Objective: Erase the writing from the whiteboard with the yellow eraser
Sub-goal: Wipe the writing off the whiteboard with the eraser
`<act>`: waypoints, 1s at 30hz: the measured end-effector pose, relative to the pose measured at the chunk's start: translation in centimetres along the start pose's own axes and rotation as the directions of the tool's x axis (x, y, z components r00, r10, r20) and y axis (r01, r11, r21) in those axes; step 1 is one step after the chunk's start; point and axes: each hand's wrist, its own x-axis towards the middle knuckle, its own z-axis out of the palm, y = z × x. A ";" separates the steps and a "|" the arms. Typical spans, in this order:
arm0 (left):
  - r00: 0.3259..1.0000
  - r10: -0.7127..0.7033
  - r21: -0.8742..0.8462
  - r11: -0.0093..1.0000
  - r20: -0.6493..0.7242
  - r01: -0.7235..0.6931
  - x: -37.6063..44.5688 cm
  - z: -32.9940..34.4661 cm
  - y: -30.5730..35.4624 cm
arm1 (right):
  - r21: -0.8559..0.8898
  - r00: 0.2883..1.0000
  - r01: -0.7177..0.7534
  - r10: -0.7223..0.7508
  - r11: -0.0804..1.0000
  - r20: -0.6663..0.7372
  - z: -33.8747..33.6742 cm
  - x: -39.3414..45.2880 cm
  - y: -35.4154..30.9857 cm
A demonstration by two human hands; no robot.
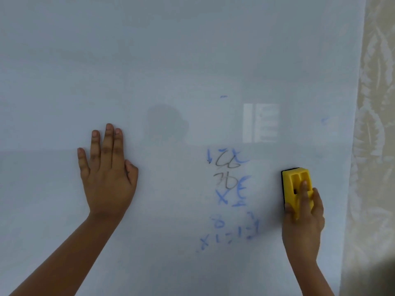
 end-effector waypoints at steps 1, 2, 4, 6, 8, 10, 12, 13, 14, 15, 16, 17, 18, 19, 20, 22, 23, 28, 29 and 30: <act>1.000 0.000 0.003 1.000 -0.001 0.000 0.0 0.1 0.0 | 0.005 0.999 0.035 -0.035 0.999 -0.015 0.2 0.1 -1.1; 1.000 0.000 0.006 1.000 -0.003 0.000 -0.1 0.1 0.0 | 0.015 0.995 0.097 -0.097 0.995 -0.016 0.5 -0.3 -2.2; 1.000 0.001 0.008 1.000 -0.005 -0.001 -0.1 0.2 0.0 | 0.008 0.970 0.241 -0.241 0.971 0.032 1.1 -3.0 -3.3; 1.000 0.006 0.002 1.000 -0.003 -0.006 -0.1 0.2 -0.1 | -0.037 0.925 0.374 -0.369 0.927 0.094 1.5 -7.2 -2.8; 1.000 0.011 -0.004 1.000 -0.003 -0.011 -0.1 0.1 -0.1 | -0.063 0.907 0.408 -0.397 0.911 0.140 1.2 -9.9 -1.1; 1.000 0.010 -0.008 1.000 -0.006 -0.010 -0.1 0.0 0.0 | -0.042 0.925 0.366 -0.359 0.930 0.124 0.7 -10.1 0.8; 1.000 0.008 -0.010 1.000 -0.006 -0.008 -0.1 -0.1 0.0 | -0.022 0.969 0.238 -0.236 0.971 0.076 0.2 -8.3 1.6; 1.000 0.010 -0.010 1.000 -0.003 -0.010 -0.1 -0.1 0.0 | -0.007 0.986 0.165 -0.165 0.986 0.037 0.2 -7.1 1.7; 1.000 0.012 -0.008 1.000 -0.001 -0.012 -0.1 -0.1 0.0 | 0.012 0.995 0.097 -0.097 0.995 0.016 0.3 -6.2 1.3; 1.000 0.012 -0.006 1.000 0.001 -0.012 -0.1 -0.1 0.0 | 0.027 0.999 0.044 -0.045 0.999 0.012 0.4 -5.5 0.5; 1.000 0.009 -0.004 1.000 0.002 -0.009 -0.1 -0.1 0.0 | 0.042 0.999 0.032 -0.032 0.999 0.011 0.7 -5.3 -0.5; 1.000 0.006 -0.005 1.000 0.004 -0.006 -0.1 -0.2 0.0 | 0.044 0.997 0.075 -0.075 0.996 0.010 1.1 -5.7 -1.3; 1.000 0.004 -0.006 1.000 0.005 -0.004 -0.2 -0.2 0.0 | 0.037 0.989 0.146 -0.147 0.989 0.016 1.6 -6.7 -1.9; 1.000 0.004 -0.006 1.000 0.005 -0.004 -0.2 -0.2 0.0 | 0.031 0.976 0.212 -0.213 0.977 0.032 2.0 -8.1 -2.3; 1.000 0.006 -0.005 1.000 0.005 -0.006 -0.2 -0.2 0.0 | 0.021 0.963 0.264 -0.264 0.964 0.055 2.1 -9.8 -2.3; 1.000 0.011 -0.007 1.000 0.006 -0.011 -0.2 -0.2 0.0 | 0.009 0.942 0.315 -0.314 0.949 0.115 1.9 -12.0 -0.8; 1.000 0.011 -0.009 1.000 0.006 -0.011 -0.1 -0.2 0.0 | 0.001 0.938 0.326 -0.323 0.945 0.122 1.5 -12.1 0.4; 1.000 0.007 -0.004 1.000 0.002 -0.007 -0.2 -0.1 0.0 | 0.015 0.999 0.034 -0.034 0.999 -0.003 -0.2 -7.2 4.3; 1.000 0.008 -0.003 1.000 0.003 -0.008 -0.2 0.0 0.0 | 0.022 0.998 -0.066 0.067 0.998 -0.012 0.0 -6.2 4.0; 1.000 0.008 -0.004 1.000 0.004 -0.008 -0.3 0.0 0.1 | 0.041 0.990 -0.140 0.140 0.989 -0.001 0.2 -5.4 3.5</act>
